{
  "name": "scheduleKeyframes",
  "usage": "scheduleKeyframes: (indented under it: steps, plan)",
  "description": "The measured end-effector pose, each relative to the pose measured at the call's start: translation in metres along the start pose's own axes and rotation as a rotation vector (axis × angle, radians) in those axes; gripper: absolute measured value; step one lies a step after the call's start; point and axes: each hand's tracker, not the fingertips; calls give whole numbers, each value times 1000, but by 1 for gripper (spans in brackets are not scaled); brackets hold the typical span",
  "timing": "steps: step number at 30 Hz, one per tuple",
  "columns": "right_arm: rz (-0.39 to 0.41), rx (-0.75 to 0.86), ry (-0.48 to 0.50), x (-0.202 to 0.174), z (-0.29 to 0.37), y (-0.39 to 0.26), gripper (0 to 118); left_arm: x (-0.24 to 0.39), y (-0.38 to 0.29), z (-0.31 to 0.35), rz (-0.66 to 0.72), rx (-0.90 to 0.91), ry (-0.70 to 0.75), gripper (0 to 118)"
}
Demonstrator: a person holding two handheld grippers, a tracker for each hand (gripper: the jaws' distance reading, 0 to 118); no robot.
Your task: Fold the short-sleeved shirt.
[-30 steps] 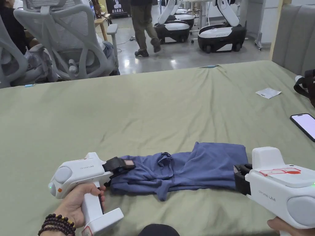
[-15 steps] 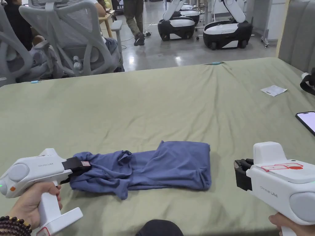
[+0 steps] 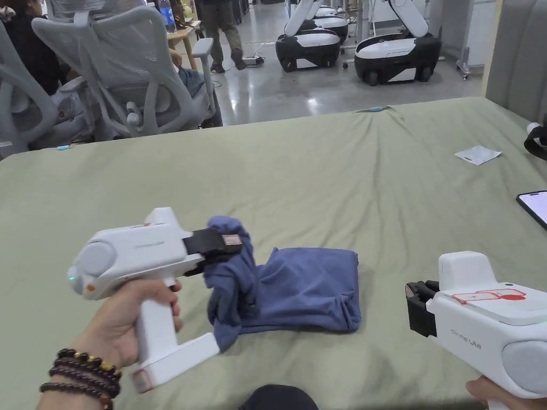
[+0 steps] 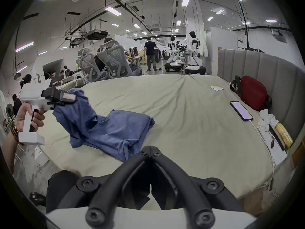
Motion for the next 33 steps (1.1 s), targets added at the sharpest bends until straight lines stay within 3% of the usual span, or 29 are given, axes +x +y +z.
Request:
scheduleKeyframes:
  steps: [6, 10, 14, 15, 16, 17, 18, 19, 22, 23, 24, 25, 26, 33]
  plan:
    - [-27, 8, -26, 17, 12, -3, 0, 11, -14, -104, -53, -194, 111, 15]
    - [-49, 22, -60, 32, 19, -3, 0, 6, -24, -125, -26, -225, 115, 16]
    - [-66, 19, -69, 40, 17, -3, 0, 9, -20, -110, -6, -231, 65, 55]
    - [-69, 18, -67, 41, 16, -3, 0, 11, -16, -102, -5, -226, 49, 55]
    - [-71, 16, -65, 40, 15, -4, 0, 12, -13, -93, -6, -200, 30, 80]
    - [-72, 14, -61, 40, 14, -4, 0, 12, -11, -82, -11, -150, 7, 115]
    - [-73, 13, -55, 39, 12, -5, 0, 12, -9, -66, -31, -62, -8, 118]
    - [-74, 12, -50, 38, 11, -5, 0, 8, -6, -57, -38, -42, -13, 112]
    - [-76, 7, -37, 34, 7, -6, 0, 13, -3, -36, -39, -46, 72, 118]
    - [-73, 4, -35, 32, 6, -6, 0, 10, -4, -34, -43, -52, 74, 109]
    - [-70, 2, -32, 31, 5, -6, 0, 8, -6, -34, -52, -58, 76, 86]
    - [-67, 0, -27, 30, 4, -6, 0, 8, -9, -37, -59, -71, 99, 52]
    - [-66, -3, -22, 29, 4, -6, 0, -1, -7, -50, -69, -100, 153, 0]
    - [-56, -16, -32, 31, 5, -5, 0, -11, -8, -135, -181, -294, 37, 0]
